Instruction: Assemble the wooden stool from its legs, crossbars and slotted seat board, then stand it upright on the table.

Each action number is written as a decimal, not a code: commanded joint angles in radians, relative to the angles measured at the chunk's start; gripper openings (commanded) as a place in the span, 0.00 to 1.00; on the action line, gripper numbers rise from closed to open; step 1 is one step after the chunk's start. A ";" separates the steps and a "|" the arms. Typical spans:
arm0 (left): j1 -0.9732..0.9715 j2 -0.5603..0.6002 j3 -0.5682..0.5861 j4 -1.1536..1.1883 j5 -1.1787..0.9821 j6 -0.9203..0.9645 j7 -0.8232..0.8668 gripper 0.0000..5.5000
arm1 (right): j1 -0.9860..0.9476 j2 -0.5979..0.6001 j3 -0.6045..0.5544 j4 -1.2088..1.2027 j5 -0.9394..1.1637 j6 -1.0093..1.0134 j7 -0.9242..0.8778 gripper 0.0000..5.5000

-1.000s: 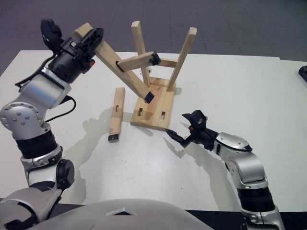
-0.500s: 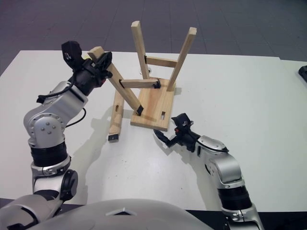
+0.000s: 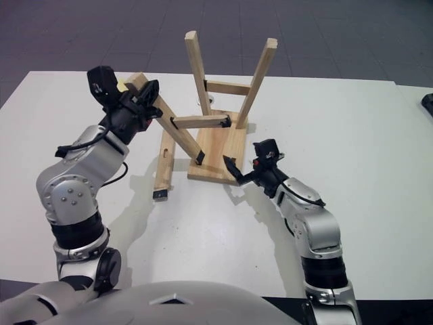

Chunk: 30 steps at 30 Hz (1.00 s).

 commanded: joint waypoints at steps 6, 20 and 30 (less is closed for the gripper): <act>-0.031 -0.031 0.030 -0.004 -0.002 0.047 0.026 0.19 | -0.004 0.047 -0.010 0.076 -0.076 0.033 -0.112 0.98; -0.033 -0.008 -0.074 0.003 0.166 0.074 0.006 0.19 | 0.008 0.054 0.047 0.064 -0.091 0.103 -0.096 0.98; -0.027 -0.047 -0.054 -0.025 0.232 0.004 -0.024 0.19 | -0.010 0.076 0.015 0.092 -0.106 0.111 -0.138 0.98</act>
